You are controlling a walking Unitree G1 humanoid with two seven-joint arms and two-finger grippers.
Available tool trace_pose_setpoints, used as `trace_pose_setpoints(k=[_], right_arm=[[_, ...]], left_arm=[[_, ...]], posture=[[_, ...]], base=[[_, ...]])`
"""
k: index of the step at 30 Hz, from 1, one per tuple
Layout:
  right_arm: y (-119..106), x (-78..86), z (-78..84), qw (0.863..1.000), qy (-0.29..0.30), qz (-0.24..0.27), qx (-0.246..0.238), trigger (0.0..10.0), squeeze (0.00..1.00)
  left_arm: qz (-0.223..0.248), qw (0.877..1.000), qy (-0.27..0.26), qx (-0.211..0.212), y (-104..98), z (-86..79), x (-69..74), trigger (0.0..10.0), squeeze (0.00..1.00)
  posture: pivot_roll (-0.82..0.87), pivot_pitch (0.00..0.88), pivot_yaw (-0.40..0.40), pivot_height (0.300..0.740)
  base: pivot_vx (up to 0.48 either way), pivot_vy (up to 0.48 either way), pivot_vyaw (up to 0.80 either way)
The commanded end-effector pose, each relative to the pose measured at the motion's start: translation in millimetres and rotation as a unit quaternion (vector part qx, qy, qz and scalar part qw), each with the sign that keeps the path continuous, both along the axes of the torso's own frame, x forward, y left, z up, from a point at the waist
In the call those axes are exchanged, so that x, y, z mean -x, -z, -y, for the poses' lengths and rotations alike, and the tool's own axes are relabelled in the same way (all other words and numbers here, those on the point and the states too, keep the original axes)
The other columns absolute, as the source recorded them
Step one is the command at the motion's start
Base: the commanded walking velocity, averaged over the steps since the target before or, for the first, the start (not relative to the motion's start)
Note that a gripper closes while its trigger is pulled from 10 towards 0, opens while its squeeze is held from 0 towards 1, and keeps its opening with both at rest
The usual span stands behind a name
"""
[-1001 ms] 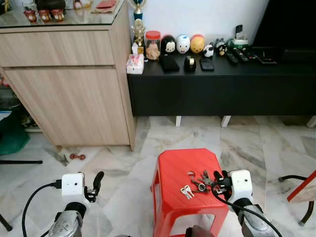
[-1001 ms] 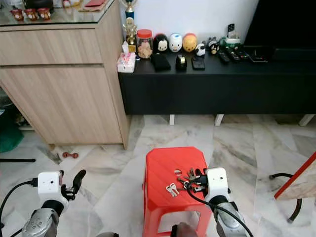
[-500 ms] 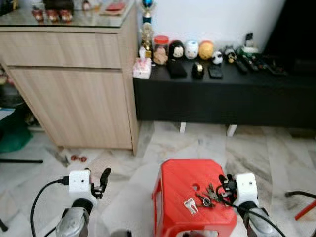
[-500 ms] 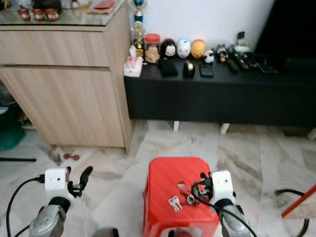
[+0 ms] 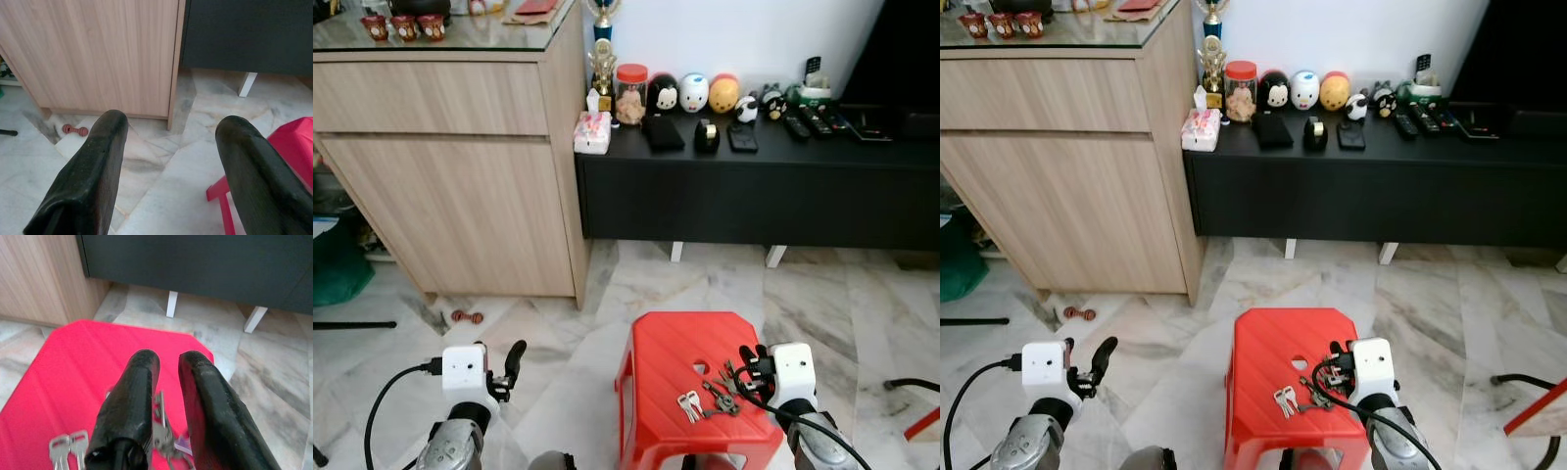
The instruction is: Hang keys on a hook
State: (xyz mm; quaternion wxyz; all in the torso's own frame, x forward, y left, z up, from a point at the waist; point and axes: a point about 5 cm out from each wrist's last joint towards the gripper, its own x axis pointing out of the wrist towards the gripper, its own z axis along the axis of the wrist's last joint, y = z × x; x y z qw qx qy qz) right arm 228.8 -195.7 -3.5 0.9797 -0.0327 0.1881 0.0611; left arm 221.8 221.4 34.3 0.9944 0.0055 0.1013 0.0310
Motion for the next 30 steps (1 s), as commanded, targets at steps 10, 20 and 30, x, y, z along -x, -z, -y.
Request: trace_pose_setpoints(k=[10,20,30], right_arm=[[0.1,0.3,-0.7,1.000,-0.002,-0.009,0.006,10.0,0.00],[-3.6,-9.6,-6.1,0.999,-0.033,-0.002,0.005,10.0,0.00],[-5.3,-34.2,-13.5,0.999,-0.019,-0.011,-0.026,10.0,0.00]], left_arm=[[-0.003,1.000,0.007,-0.002,-0.2,1.3,1.5,10.0,0.00],[-0.003,1.000,0.012,-0.004,-1.0,3.2,-2.4,10.0,0.00],[-0.005,1.000,0.020,0.000,-1.0,8.4,-10.6,10.0,0.00]], posture=[[-0.03,0.000,-0.038,0.614],[-0.02,0.000,-0.045,0.600],[-0.03,0.000,-0.037,0.600]], base=[[0.000,0.000,0.00],[0.000,0.000,0.00],[0.000,0.000,0.00]])
